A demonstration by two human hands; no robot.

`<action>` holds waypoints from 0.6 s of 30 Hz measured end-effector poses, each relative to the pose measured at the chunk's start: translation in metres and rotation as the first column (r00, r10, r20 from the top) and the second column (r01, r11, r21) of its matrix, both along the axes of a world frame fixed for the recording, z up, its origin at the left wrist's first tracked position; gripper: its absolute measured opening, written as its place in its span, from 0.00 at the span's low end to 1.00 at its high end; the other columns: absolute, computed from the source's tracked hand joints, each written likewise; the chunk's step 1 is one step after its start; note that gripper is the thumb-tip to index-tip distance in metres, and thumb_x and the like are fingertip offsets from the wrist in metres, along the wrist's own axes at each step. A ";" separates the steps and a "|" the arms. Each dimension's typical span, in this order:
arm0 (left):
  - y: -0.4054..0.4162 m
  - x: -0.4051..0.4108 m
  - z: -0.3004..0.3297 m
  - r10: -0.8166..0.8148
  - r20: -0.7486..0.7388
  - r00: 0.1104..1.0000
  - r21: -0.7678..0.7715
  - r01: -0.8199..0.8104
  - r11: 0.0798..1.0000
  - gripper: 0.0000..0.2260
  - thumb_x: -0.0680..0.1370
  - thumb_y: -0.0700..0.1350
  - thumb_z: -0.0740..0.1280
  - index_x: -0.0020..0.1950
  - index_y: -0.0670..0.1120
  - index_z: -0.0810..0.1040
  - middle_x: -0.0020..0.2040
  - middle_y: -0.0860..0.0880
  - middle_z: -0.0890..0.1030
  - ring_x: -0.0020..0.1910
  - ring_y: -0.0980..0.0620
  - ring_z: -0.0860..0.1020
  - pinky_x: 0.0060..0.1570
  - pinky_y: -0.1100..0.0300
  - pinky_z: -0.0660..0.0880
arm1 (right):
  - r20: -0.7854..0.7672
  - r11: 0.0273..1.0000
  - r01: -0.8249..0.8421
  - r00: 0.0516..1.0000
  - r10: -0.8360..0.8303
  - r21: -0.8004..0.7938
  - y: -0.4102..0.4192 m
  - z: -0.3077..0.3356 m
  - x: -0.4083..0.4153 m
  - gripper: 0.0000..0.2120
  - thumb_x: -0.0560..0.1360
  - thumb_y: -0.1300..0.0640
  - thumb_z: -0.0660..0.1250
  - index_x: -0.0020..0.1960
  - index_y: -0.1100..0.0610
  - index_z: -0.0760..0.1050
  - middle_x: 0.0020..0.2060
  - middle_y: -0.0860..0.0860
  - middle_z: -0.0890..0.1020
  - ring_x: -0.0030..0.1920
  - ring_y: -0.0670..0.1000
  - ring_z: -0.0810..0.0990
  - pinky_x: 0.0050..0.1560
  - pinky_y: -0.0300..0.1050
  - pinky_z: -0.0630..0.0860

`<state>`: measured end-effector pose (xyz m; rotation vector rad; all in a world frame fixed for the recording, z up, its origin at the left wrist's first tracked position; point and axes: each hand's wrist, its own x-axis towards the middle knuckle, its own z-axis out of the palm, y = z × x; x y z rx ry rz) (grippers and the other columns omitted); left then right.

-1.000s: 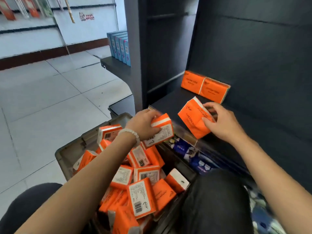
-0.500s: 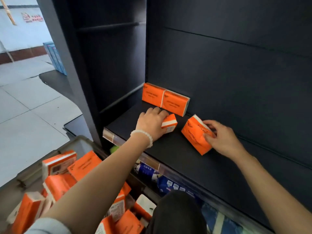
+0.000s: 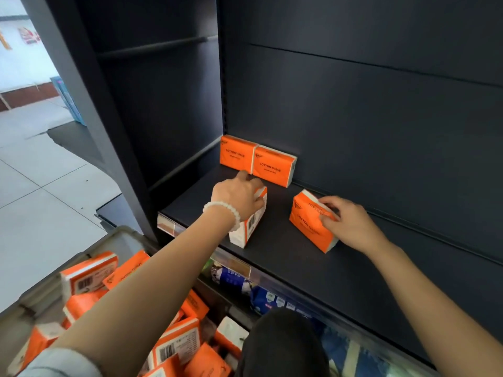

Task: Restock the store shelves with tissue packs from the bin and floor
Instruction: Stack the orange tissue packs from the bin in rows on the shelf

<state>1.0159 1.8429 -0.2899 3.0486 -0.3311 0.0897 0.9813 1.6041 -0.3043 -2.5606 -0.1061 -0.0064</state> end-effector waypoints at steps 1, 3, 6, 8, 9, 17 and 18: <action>0.001 0.000 0.000 0.012 -0.016 1.000 0.004 -0.012 1.000 0.18 0.79 0.56 0.57 0.68 0.54 0.67 0.61 0.47 0.69 0.53 0.44 0.77 0.41 0.55 0.70 | 0.000 1.000 -0.007 1.000 0.007 -0.007 -0.001 -0.001 0.000 0.21 0.75 0.57 0.66 0.67 0.53 0.70 0.63 0.51 0.75 0.61 0.50 0.73 0.56 0.40 0.68; 0.002 0.000 0.002 0.049 -0.050 0.998 -0.016 -0.050 0.999 0.18 0.79 0.56 0.57 0.67 0.53 0.69 0.62 0.47 0.69 0.53 0.43 0.77 0.42 0.55 0.70 | -0.014 1.000 -0.012 1.000 0.012 -0.025 -0.002 -0.001 -0.001 0.22 0.75 0.55 0.67 0.68 0.51 0.70 0.63 0.51 0.74 0.61 0.50 0.73 0.56 0.41 0.69; 0.002 -0.002 0.008 0.073 -0.090 0.993 -0.042 -0.077 0.996 0.19 0.80 0.56 0.57 0.67 0.50 0.70 0.61 0.45 0.69 0.54 0.43 0.76 0.45 0.54 0.72 | -0.046 0.997 -0.017 0.999 0.014 -0.072 -0.001 -0.001 -0.004 0.28 0.71 0.49 0.70 0.69 0.49 0.68 0.61 0.49 0.73 0.60 0.50 0.72 0.59 0.48 0.72; 0.002 -0.004 0.007 0.079 -0.106 0.991 -0.034 -0.083 0.996 0.20 0.80 0.56 0.56 0.67 0.48 0.70 0.60 0.45 0.70 0.54 0.45 0.75 0.46 0.55 0.73 | -0.045 0.996 -0.013 0.999 0.010 -0.085 0.000 -0.002 -0.005 0.29 0.71 0.50 0.71 0.70 0.49 0.67 0.61 0.50 0.73 0.60 0.50 0.72 0.59 0.50 0.72; 0.004 -0.004 0.006 0.091 -0.103 0.990 -0.047 -0.097 0.994 0.20 0.79 0.58 0.56 0.67 0.49 0.71 0.60 0.45 0.70 0.54 0.45 0.75 0.46 0.54 0.73 | -0.044 0.997 -0.008 0.999 0.005 -0.081 0.000 -0.002 -0.005 0.29 0.71 0.51 0.71 0.70 0.49 0.66 0.61 0.50 0.73 0.60 0.50 0.73 0.59 0.50 0.72; 0.032 0.002 -0.013 -0.126 -0.003 0.992 -0.092 0.125 0.988 0.25 0.77 0.59 0.59 0.70 0.48 0.68 0.74 0.51 0.62 0.74 0.49 0.56 0.70 0.48 0.60 | -0.037 0.998 0.000 0.999 -0.002 -0.055 0.000 -0.006 -0.006 0.28 0.72 0.52 0.70 0.70 0.48 0.65 0.61 0.50 0.72 0.59 0.50 0.73 0.58 0.49 0.73; 0.033 0.002 -0.015 -0.119 -0.033 0.992 -0.121 0.115 0.986 0.26 0.77 0.59 0.59 0.71 0.48 0.65 0.75 0.51 0.60 0.75 0.49 0.55 0.71 0.49 0.59 | -0.036 0.999 0.003 0.999 -0.005 -0.054 0.000 -0.007 -0.006 0.28 0.73 0.52 0.69 0.70 0.48 0.65 0.62 0.50 0.72 0.59 0.50 0.73 0.58 0.49 0.73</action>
